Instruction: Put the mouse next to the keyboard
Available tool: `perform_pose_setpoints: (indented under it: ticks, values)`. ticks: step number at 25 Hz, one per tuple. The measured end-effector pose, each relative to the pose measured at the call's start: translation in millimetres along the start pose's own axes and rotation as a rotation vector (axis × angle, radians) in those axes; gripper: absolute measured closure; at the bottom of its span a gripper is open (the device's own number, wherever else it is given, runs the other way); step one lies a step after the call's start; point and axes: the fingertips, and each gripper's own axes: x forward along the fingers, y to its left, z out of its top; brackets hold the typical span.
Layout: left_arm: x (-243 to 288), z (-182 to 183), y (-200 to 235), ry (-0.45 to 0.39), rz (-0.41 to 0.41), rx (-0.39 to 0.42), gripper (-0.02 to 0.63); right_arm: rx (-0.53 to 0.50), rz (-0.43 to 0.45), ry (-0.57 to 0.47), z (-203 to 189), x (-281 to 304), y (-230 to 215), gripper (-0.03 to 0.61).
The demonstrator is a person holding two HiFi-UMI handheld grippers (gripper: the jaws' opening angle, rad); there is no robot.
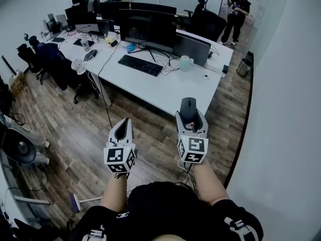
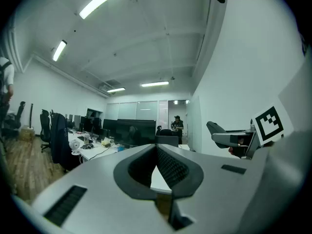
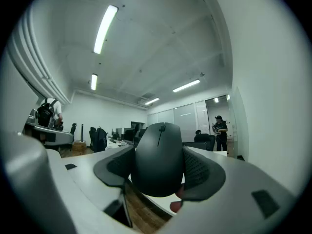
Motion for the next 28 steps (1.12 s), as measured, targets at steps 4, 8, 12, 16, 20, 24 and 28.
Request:
perform_pose_setpoints:
  ticks: [4,8,12,16,20,24,28]
  values:
    - [-1,-1,1,0.005,0.004,-0.006,0.601,0.016,0.008,-0.030,3,-2,2,0.261]
    - [1,0,6,0.008,0.015,-0.004,0.601,0.034,0.004,-0.025,1,4,4,0.261]
    - [6,-1,16,0.008,0.015,-0.008,0.601,0.029,-0.004,-0.025,3,13,9,0.261]
    - [14,-1,31,0.002,0.007,-0.012,0.601,0.019,-0.001,-0.021,3,25,22,0.259]
    - [20,0,53,-0.001,-0.008,-0.013,0.601,0.013,-0.006,-0.020,3,39,42,0.259]
    - [27,-1,81,-0.001,-0.025,-0.013,0.601,0.021,-0.023,-0.022,2,56,62,0.259]
    - [30,-8,100,0.007,-0.062,-0.060,0.601,0.039,-0.031,-0.013,-5,69,84,0.259]
